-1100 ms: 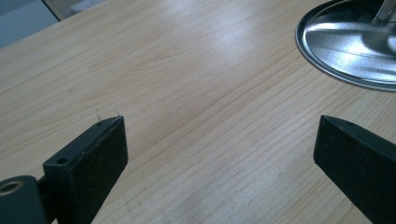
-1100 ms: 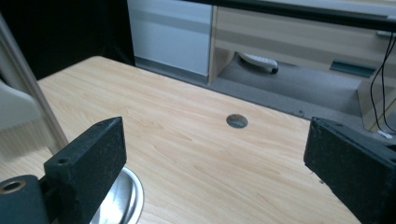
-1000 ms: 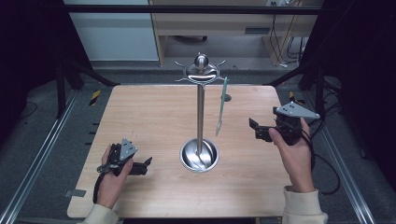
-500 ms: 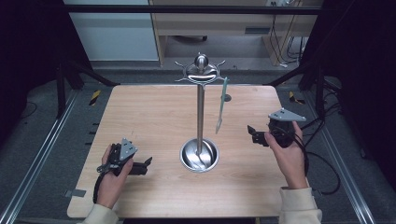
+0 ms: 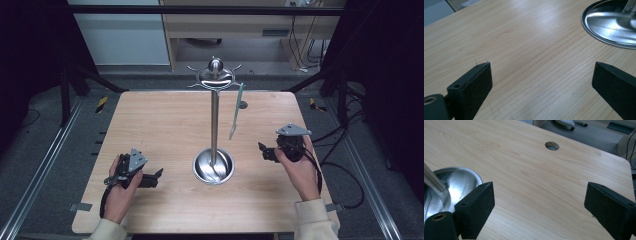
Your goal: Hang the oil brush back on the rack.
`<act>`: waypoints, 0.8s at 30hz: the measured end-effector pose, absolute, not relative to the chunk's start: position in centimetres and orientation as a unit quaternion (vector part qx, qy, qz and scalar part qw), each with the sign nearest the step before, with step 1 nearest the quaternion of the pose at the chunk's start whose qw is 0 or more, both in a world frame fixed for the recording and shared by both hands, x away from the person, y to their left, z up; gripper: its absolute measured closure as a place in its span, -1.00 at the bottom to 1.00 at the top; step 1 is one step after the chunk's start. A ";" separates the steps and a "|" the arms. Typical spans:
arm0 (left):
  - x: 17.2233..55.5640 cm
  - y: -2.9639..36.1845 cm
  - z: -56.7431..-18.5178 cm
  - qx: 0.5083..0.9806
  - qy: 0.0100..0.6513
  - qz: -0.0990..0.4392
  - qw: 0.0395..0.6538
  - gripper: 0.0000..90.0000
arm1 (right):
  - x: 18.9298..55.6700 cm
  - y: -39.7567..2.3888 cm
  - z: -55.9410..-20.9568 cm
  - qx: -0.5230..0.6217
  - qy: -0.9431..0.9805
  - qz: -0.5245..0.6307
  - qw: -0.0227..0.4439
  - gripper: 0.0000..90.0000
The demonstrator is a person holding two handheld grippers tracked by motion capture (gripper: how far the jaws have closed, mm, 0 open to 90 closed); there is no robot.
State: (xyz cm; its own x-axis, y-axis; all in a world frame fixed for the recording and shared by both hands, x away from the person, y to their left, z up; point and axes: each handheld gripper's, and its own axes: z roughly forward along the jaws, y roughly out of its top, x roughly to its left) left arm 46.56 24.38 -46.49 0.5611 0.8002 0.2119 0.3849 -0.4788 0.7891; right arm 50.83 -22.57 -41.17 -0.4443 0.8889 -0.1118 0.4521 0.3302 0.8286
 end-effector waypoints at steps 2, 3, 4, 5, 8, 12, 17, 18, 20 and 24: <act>46.6 24.4 -46.5 0.809 0.366 0.292 0.356 -0.94 | 50.9 -22.3 -41.6 0.438 0.768 0.367 0.289 -0.78; 46.6 24.4 -46.5 0.809 0.367 0.292 0.356 -0.94 | 51.0 -22.2 -41.8 0.438 0.769 0.366 0.288 -0.78; 46.6 24.4 -46.5 0.809 0.367 0.292 0.356 -0.94 | 51.0 -22.2 -41.8 0.438 0.769 0.366 0.288 -0.78; 46.6 24.4 -46.5 0.809 0.366 0.292 0.355 -0.94 | 51.0 -22.2 -42.2 0.438 0.770 0.367 0.284 -0.78; 46.6 24.4 -46.5 0.809 0.366 0.292 0.355 -0.94 | 51.1 -22.2 -42.6 0.439 0.770 0.369 0.280 -0.77; 46.6 24.4 -46.5 0.809 0.366 0.292 0.355 -0.94 | 51.3 -22.1 -43.5 0.445 0.767 0.373 0.272 -0.76; 46.6 24.3 -46.5 0.811 0.364 0.291 0.354 -0.94 | 51.5 -21.9 -44.3 0.446 0.772 0.369 0.263 -0.76; 46.6 24.3 -46.5 0.811 0.364 0.291 0.354 -0.94 | 51.5 -21.9 -44.5 0.445 0.773 0.369 0.261 -0.76; 46.6 24.3 -46.5 0.810 0.364 0.291 0.355 -0.94 | 51.6 -21.8 -44.9 0.447 0.773 0.369 0.258 -0.76; 46.6 24.3 -46.6 0.809 0.365 0.292 0.355 -0.94 | 51.7 -21.8 -45.5 0.453 0.773 0.367 0.250 -0.75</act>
